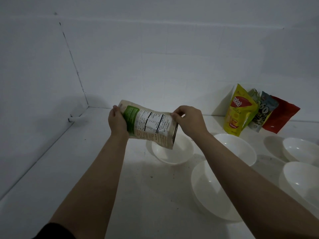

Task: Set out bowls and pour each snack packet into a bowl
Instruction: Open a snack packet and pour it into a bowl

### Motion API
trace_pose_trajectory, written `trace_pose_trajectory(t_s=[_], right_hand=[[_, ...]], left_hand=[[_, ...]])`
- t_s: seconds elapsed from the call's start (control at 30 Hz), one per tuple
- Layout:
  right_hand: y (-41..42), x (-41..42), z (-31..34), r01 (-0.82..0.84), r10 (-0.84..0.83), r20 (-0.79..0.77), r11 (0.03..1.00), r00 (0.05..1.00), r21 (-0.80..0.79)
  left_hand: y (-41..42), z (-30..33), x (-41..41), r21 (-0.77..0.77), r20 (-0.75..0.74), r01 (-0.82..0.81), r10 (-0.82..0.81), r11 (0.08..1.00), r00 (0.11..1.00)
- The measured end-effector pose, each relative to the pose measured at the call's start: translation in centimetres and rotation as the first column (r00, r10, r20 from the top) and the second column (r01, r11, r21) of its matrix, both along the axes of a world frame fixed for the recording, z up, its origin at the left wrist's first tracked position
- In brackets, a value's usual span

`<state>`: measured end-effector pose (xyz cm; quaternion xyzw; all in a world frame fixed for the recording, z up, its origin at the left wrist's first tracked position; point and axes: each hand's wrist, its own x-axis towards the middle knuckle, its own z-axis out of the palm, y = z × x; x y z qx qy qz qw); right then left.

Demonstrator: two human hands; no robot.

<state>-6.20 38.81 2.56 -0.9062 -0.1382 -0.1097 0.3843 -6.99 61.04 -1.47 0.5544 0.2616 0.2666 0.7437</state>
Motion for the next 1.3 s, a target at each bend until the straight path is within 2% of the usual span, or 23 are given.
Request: trace_pose_trajectory(t_s=[0.13, 0.23, 0.7, 0.83, 1.03, 1.13, 1.3], right_hand=[[-0.1, 0.7, -0.9, 0.001, -0.001, 0.003, 1.000, 1.000, 0.012], [-0.1, 0.9, -1.2, 0.002, -0.004, 0.065, 1.000, 0.998, 0.020], [1.5, 0.8, -2.1, 0.010, -0.022, 0.162, 0.997, 0.987, 0.078], [1.5, 0.7, -2.4, -0.011, -0.001, 0.153, 0.997, 0.988, 0.079], [2.2, 0.9, -1.9, -0.081, 0.068, 0.127, 0.991, 0.990, 0.104], [2.3, 0.7, -2.0, -0.093, 0.084, 0.061, 0.983, 0.995, 0.159], [2.2, 0.8, -1.9, -0.105, 0.097, 0.062, 0.983, 0.993, 0.148]], left_hand=[[0.1, 0.6, 0.3, 0.071, 0.020, -0.021, 0.019, 0.997, 1.000], [0.3, 0.7, 0.4, 0.097, 0.032, -0.029, 0.026, 0.995, 0.999], [2.0, 0.6, -0.7, 0.109, 0.029, -0.029, 0.026, 0.994, 0.999], [2.6, 0.1, -0.6, 0.136, 0.004, -0.023, 0.022, 0.990, 1.000], [3.2, -0.5, -1.1, 0.058, 0.024, -0.022, 0.021, 0.998, 0.999], [3.3, -0.1, -1.1, 0.073, 0.021, -0.033, 0.031, 0.997, 0.999], [3.4, 0.0, -1.2, 0.052, 0.030, -0.011, 0.010, 0.999, 0.999]])
